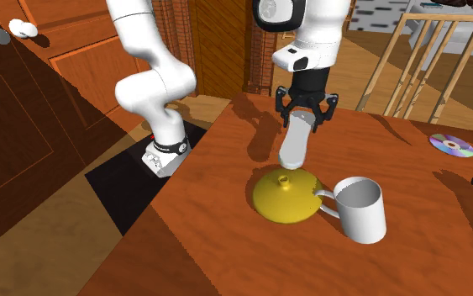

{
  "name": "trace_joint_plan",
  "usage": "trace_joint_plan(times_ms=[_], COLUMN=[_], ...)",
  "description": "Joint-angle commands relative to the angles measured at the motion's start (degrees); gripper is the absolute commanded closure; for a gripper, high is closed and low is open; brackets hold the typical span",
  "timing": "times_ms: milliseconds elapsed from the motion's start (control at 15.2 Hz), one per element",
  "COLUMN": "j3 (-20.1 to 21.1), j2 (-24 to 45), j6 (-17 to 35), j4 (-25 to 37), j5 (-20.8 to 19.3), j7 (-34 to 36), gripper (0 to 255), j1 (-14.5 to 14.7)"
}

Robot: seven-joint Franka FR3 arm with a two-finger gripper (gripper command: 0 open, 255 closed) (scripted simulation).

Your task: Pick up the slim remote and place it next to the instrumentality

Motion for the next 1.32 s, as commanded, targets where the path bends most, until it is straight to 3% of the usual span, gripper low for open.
trace_joint_plan(times_ms=[0,330,726,990,1254], j3=[2.16,7.42,12.34,13.88,13.78], j2=[2.91,11.3,23.51,32.75,42.42], j6=[0.18,0.16,-1.52,-4.2,-8.31], j4=[2.85,11.09,23.26,33.15,44.99], j5=[-0.47,-3.58,-10.72,-16.72,-22.46], j7=[3.09,11.37,22.2,29.11,34.65], gripper=[255,255,255,255,255], j1=[0.38,1.38,4.09,8.06,14.03])
